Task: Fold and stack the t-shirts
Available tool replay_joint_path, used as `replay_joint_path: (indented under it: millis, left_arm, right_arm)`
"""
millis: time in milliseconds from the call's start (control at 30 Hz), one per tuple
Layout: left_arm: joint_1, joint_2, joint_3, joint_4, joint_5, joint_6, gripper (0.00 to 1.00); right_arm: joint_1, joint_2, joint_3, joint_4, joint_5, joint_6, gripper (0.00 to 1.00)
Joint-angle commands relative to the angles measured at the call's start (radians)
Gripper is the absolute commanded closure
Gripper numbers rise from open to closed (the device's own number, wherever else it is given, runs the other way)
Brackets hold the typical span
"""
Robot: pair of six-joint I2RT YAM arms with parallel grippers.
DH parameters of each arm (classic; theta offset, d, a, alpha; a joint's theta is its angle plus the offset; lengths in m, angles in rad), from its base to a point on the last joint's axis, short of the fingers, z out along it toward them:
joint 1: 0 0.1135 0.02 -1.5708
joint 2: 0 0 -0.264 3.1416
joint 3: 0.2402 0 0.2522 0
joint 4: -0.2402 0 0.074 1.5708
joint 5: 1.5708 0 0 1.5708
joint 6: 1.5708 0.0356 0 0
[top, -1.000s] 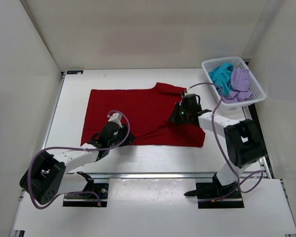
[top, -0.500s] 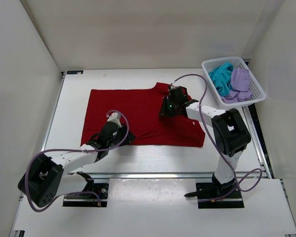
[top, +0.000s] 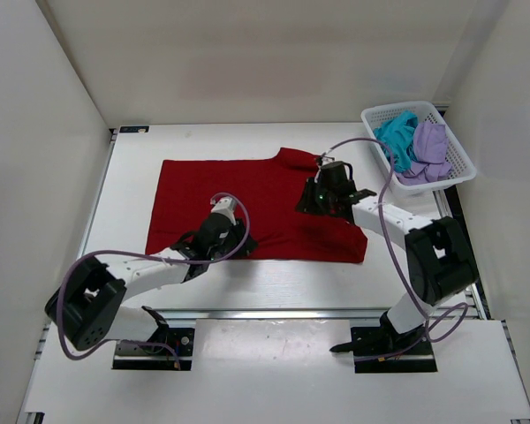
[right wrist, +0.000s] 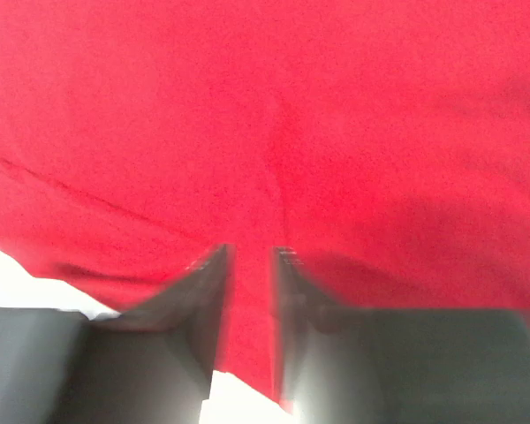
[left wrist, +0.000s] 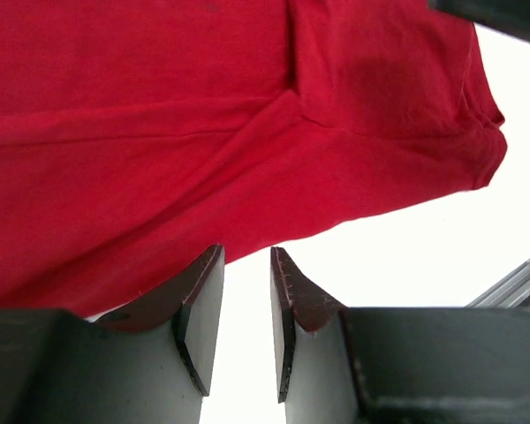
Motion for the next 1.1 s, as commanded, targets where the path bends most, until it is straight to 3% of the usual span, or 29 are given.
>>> replay_joint_path:
  millis: [0,33,133,333,533,833,967,1067]
  left_arm:
    - [-0.024,0.049,0.073,-0.003,-0.020,0.039,0.62]
    - [-0.016,0.059,0.075,-0.009,-0.021,0.037,0.62]
    - [-0.001,0.076,0.073,-0.017,-0.018,0.047,0.63]
    - [0.039,0.082,0.035,-0.055,-0.034,0.073,0.61]
    - [0.070,0.099,-0.055,-0.066,0.045,0.044,0.64]
    - [-0.002,-0.105,-0.222,-0.109,0.019,-0.065,0.67]
    - [-0.062,-0.205,-0.256,-0.127,0.019,-0.124,0.66]
    - [-0.071,-0.197,-0.206,-0.149,0.031,-0.108,0.65]
  right_arm:
    - [-0.002,-0.060,-0.094,0.045,0.004,0.001,0.84]
    - [-0.004,-0.064,-0.115,0.042,-0.002,0.005,0.93]
    - [0.019,-0.066,-0.169,0.034,0.000,0.002,1.00]
    - [0.075,-0.055,-0.252,0.029,0.039,-0.005,1.00]
    - [0.090,-0.089,-0.322,-0.013,0.047,0.002,1.00]
    - [0.107,-0.237,-0.465,-0.085,0.026,0.024,1.00]
    - [0.104,-0.308,-0.427,-0.139,0.007,0.025,1.00]
    - [0.090,-0.320,-0.276,-0.234,-0.036,-0.007,0.88]
